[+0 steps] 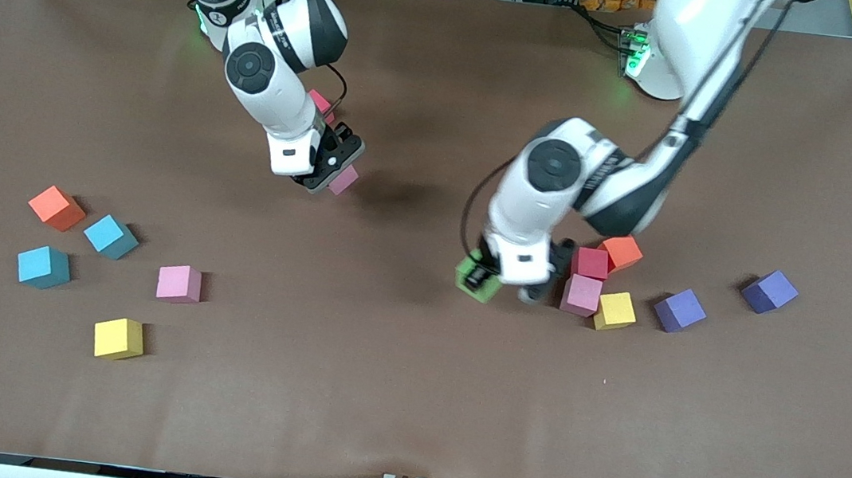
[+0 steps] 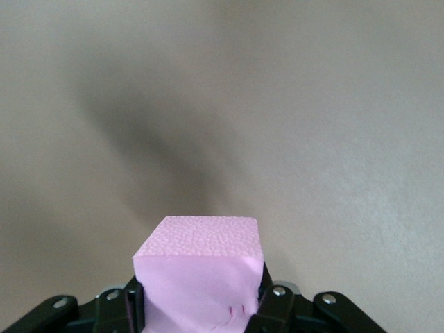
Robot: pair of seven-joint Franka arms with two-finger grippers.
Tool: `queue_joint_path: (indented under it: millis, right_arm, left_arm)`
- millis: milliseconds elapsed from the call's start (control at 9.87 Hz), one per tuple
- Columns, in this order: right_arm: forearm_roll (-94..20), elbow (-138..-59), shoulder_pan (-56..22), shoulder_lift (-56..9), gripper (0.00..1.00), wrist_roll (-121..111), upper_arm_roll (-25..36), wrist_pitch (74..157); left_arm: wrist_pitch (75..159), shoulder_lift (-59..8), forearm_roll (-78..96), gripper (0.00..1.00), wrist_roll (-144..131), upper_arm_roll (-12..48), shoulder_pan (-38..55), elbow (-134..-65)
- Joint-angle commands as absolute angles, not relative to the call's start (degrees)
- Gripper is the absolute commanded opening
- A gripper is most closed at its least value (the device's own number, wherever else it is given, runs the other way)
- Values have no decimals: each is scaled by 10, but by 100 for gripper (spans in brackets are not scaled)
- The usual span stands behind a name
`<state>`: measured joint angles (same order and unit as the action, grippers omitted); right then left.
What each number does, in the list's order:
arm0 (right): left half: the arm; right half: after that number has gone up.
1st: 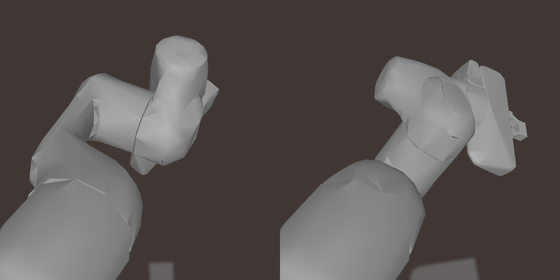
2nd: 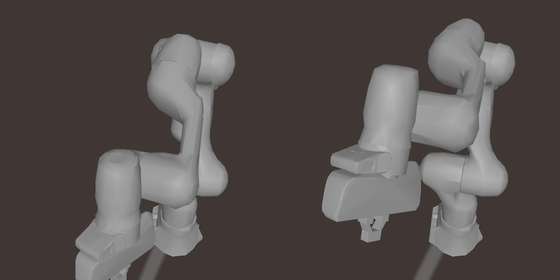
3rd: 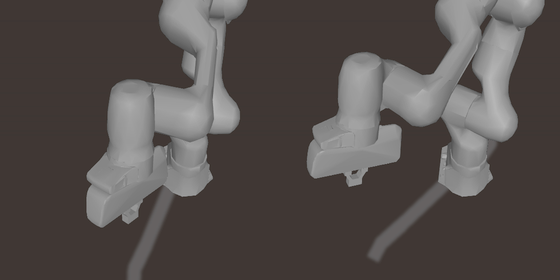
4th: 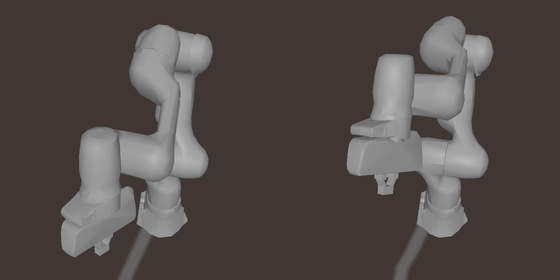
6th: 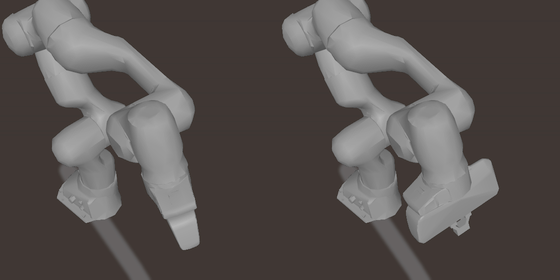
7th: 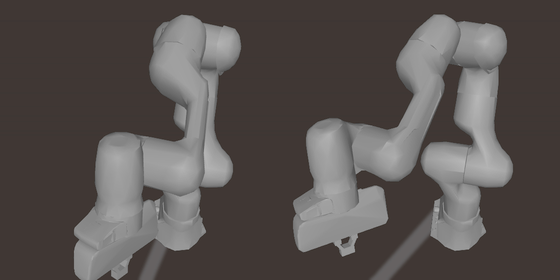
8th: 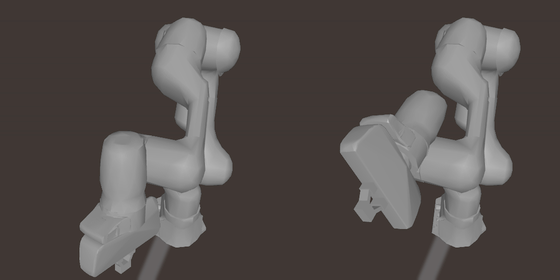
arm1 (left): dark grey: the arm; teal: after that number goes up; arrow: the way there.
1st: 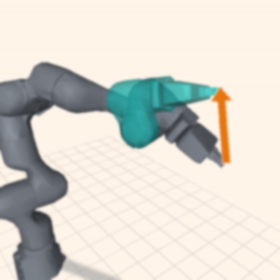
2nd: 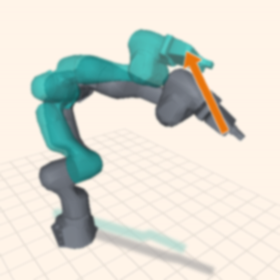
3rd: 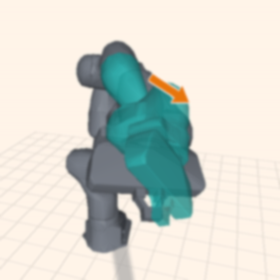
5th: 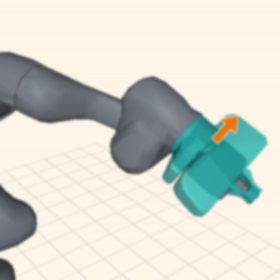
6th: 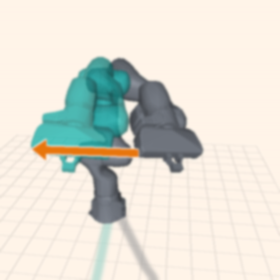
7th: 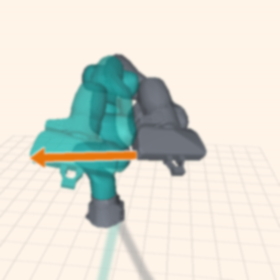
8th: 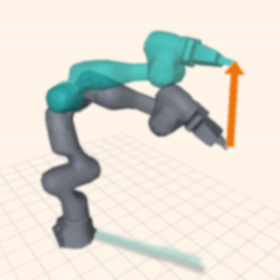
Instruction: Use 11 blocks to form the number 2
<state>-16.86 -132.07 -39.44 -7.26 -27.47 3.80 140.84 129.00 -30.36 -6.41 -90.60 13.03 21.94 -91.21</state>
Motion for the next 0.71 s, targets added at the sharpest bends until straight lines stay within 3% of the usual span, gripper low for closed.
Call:
queue_joint_path:
  millis: [0,608]
  right_arm:
    - [-173,-1321,-417,-50,25,-287,34,1400]
    - [-166,-1339,-642,-61,25,-182,40,1409]
  left_arm:
    - [1243,-260,-69,0,-843,138,178,-925]
    - [1193,-226,-65,0,-821,140,141,-926]
